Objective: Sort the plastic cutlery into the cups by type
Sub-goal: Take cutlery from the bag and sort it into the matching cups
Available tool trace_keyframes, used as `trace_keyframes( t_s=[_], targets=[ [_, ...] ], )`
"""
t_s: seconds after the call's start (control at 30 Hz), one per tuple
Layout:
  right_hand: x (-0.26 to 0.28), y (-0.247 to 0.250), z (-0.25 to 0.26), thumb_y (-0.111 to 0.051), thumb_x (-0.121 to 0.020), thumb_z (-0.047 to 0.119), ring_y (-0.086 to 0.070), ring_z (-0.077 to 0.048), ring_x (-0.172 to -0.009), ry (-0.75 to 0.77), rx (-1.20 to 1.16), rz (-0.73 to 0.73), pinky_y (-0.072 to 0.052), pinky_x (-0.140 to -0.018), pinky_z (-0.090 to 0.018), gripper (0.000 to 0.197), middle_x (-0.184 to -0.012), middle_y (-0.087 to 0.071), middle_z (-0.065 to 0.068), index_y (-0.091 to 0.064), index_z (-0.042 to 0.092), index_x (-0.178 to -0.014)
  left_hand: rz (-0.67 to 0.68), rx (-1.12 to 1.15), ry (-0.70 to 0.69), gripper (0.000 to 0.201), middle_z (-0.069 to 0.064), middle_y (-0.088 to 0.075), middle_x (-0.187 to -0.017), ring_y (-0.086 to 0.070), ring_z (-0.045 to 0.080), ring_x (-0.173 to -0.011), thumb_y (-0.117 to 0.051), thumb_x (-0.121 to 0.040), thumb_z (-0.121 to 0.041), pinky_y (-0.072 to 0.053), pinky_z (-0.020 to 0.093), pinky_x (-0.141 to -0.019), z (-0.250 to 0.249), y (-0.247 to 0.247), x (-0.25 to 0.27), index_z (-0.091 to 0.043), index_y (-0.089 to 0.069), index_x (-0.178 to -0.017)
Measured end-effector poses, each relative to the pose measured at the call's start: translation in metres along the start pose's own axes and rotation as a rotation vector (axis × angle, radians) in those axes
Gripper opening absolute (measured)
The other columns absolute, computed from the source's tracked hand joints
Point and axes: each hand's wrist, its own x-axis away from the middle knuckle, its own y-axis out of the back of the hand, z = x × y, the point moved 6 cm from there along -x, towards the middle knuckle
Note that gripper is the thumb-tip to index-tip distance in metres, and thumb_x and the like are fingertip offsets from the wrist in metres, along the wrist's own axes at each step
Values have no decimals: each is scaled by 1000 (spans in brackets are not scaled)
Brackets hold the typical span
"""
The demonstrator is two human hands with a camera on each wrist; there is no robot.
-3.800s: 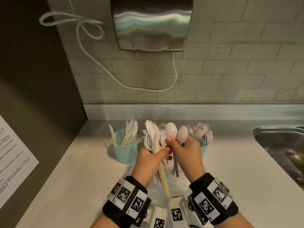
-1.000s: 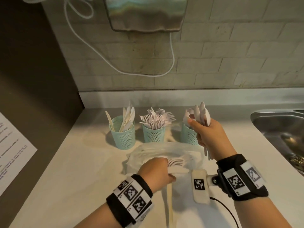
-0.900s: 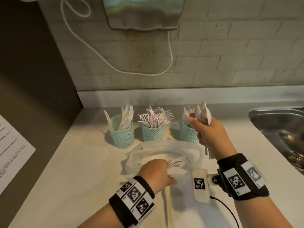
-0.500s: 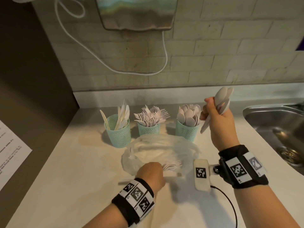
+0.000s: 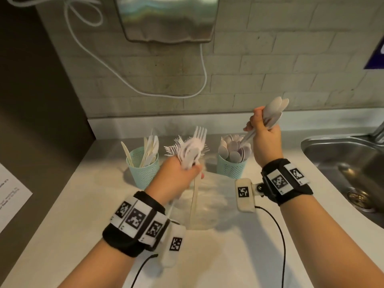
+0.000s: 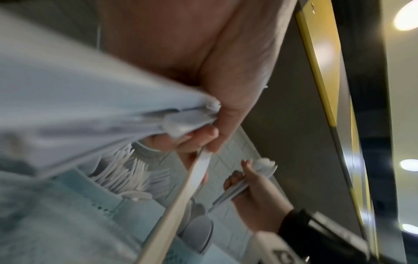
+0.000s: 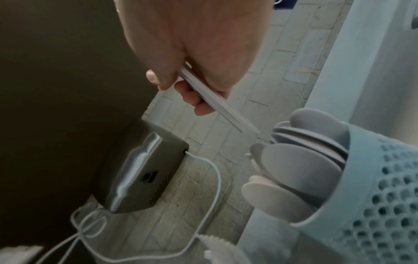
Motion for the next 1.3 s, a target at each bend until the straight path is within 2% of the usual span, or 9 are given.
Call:
trace_keyframes(
  t_s=[0.33,0.53,0.63,0.7,0.83,0.97,1.07,1.17,1.3],
  targets=[
    [-6,-1,-56,-59,-91,24,-62,-22,-78,-338,250,170,-52,-79,-36,11,-80,-63,-6,-60,14,-97,-231,428,15,25,-4,-68,-58,-55,12,-56,-56,-93,-27,-48,22,-56,-4,25,-19,-6,-69,-85],
    [-14,2,-41,-77,-76,13,-62,-7,-95,-129,238,112,-52,-79,-20,84,-107,-56,-1,-27,27,-143,-308,579,17,18,5,-70,-71,-59,5,-51,-60,-90,-23,-48,18,-53,10,25,-26,-6,-66,-88],
    [-14,-1,-36,-65,-88,14,-62,6,-82,-27,304,104,-50,-67,-14,50,-98,-56,3,-43,18,-133,-307,618,36,11,7,-71,-78,-59,5,-52,-62,-89,-20,-47,22,-57,14,23,-30,-10,-66,-86],
    [-13,-8,-41,-51,-96,18,-63,-5,-90,-18,433,153,-52,-76,-26,21,-95,-59,3,-60,12,-115,-288,651,41,10,8,-70,-78,-58,5,-52,-62,-88,-17,-47,22,-57,16,22,-31,-8,-66,-86],
    [-14,-15,-65,-44,-99,26,-53,-25,-109,24,863,291,-38,-92,-28,32,-111,-61,-11,-71,8,-103,-248,737,51,19,6,-68,-71,-50,7,-48,-61,-89,-17,-47,21,-54,17,20,-30,2,-66,-91],
    [-4,-23,-44,-46,-96,36,-36,-28,-133,165,970,253,-29,-109,-37,44,-135,-49,-16,-59,5,-124,-197,858,34,22,4,-67,-66,-47,8,-46,-58,-91,-13,-46,18,-49,15,19,-28,5,-60,-103],
    [22,-45,-3,-45,-90,55,-53,-15,-112,257,811,271,-41,-101,-38,48,-119,-60,-1,-68,18,-110,-193,919,42,16,6,-68,-70,-46,8,-47,-57,-91,-12,-44,19,-49,17,20,-27,0,-58,-101],
    [71,-86,1,-49,-76,71,-66,-11,-86,-111,613,738,-53,-86,-38,53,-96,-71,5,-71,28,-97,-219,967,72,19,7,-66,-72,-53,13,-57,-60,-89,-15,-47,25,-56,21,18,-28,0,-61,-101],
    [103,-107,-11,-63,-87,35,-64,-21,-65,-159,587,855,-54,-75,-40,26,-74,-69,-7,-68,10,-84,-198,979,86,26,-1,-66,-59,-59,9,-50,-59,-90,-16,-51,25,-51,26,18,-26,5,-61,-107]
  ],
)
